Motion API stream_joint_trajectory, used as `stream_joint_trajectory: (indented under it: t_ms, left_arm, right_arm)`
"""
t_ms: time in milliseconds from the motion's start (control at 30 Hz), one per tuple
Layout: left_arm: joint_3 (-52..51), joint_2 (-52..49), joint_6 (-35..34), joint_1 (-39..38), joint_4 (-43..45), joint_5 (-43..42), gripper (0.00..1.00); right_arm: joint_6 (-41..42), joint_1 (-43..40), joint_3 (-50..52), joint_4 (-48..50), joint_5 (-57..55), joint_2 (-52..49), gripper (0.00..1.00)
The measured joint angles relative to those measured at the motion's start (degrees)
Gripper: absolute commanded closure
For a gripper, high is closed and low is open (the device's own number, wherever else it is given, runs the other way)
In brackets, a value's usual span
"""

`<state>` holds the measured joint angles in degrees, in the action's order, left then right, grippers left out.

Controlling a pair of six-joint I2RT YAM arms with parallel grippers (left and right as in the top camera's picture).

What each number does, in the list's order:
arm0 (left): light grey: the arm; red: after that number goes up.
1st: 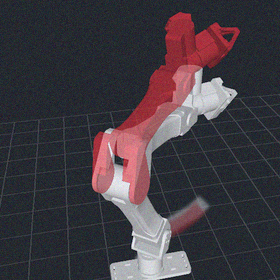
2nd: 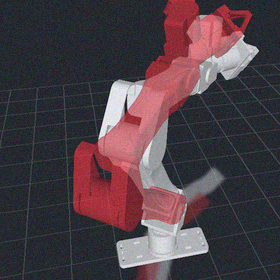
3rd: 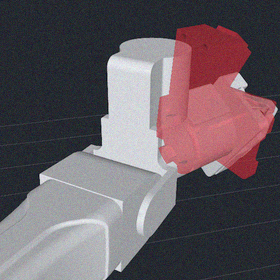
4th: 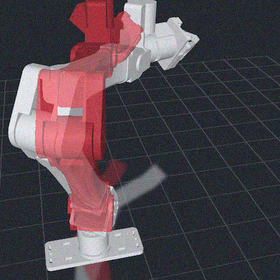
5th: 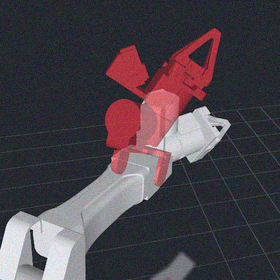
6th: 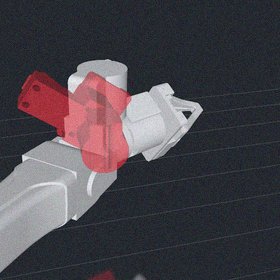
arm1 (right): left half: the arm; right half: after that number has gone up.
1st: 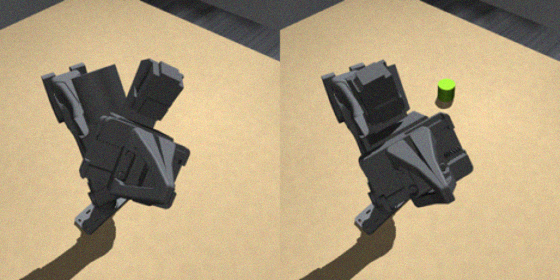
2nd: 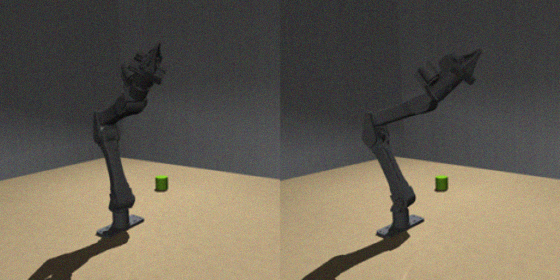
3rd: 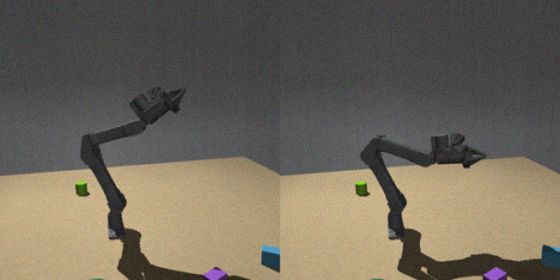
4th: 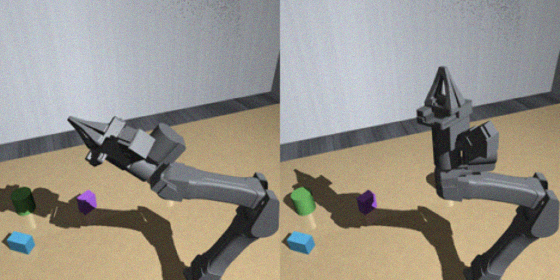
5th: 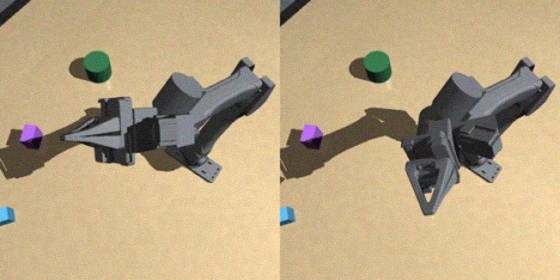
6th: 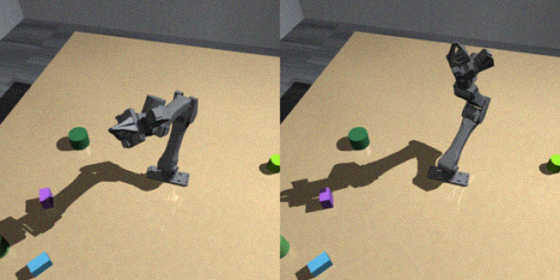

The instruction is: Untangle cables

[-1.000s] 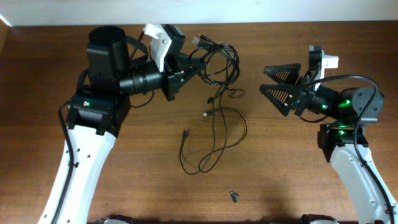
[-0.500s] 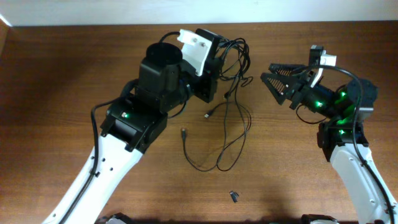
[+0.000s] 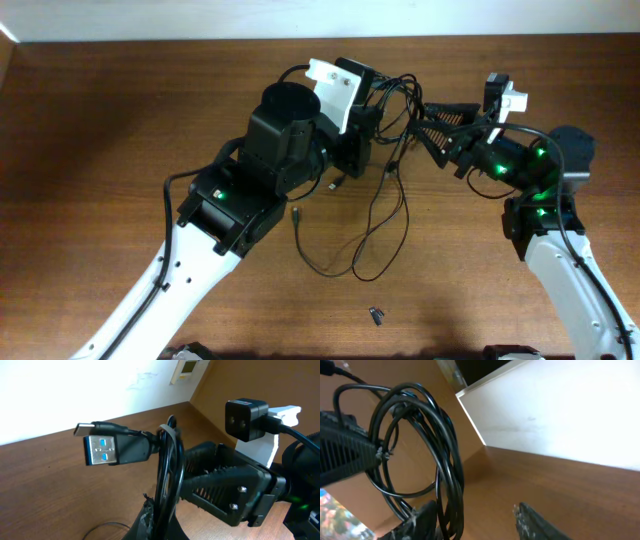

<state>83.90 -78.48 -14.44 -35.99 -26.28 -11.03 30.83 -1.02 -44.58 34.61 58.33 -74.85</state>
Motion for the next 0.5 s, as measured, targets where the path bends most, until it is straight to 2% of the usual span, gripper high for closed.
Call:
stream_joint_trajectory:
  t_ms: [33, 100, 133, 167, 200, 233, 267, 300, 333, 433, 467, 500]
  left_arm:
    - [0.0, 0.0, 0.0, 0.0, -0.02, 0.0, 1.0]
    - [0.0, 0.0, -0.02, 0.0, 0.0, 0.15, 1.0]
    - [0.0, 0.0, -0.09, 0.0, -0.02, 0.17, 1.0]
    - [0.0, 0.0, -0.15, 0.0, -0.02, 0.15, 1.0]
    - [0.0, 0.0, -0.17, 0.0, -0.02, 0.33, 1.0]
    - [0.0, 0.0, -0.17, 0.0, -0.02, 0.63, 1.0]
    - [0.0, 0.0, -0.17, 0.0, -0.02, 0.85, 1.0]
    - [0.0, 0.0, -0.17, 0.0, -0.02, 1.01, 1.0]
    - [0.0, 0.0, -0.17, 0.0, -0.02, 1.01, 1.0]
    - [0.0, 0.0, -0.17, 0.0, -0.04, 1.01, 1.0]
    - [0.0, 0.0, -0.17, 0.0, -0.04, 1.01, 1.0]
    - [0.0, 0.0, -0.17, 0.0, -0.07, 1.01, 1.0]
  right_arm:
    - [0.13, 0.0, 0.02, -0.04, -0.02, 0.0, 0.71]
    - [-0.13, 0.0, 0.0, 0.04, -0.02, 0.0, 0.82]
    - [0.22, 0.0, 0.0, -0.11, -0.04, 0.0, 0.92]
    - [0.02, 0.0, 0.0, -0.04, -0.04, 0.0, 0.96]
    - [0.11, 0.0, 0.0, -0.11, -0.02, 0.0, 0.96]
    - [0.11, 0.0, 0.0, -0.02, -0.02, 0.0, 0.74]
    - [0.11, 0.0, 0.0, -0.04, -0.02, 0.0, 0.59]
    - [-0.07, 0.0, 0.0, -0.11, -0.04, 0.0, 0.34]
    - [0.07, 0.0, 0.0, 0.0, 0.0, 0.0, 0.25]
    - [0.02, 0.0, 0.0, 0.02, -0.02, 0.0, 0.23]
    - [0.04, 0.0, 0.0, -0.04, -0.02, 0.0, 0.28]
    - [0.07, 0.0, 0.0, -0.02, -0.02, 0.0, 0.41]
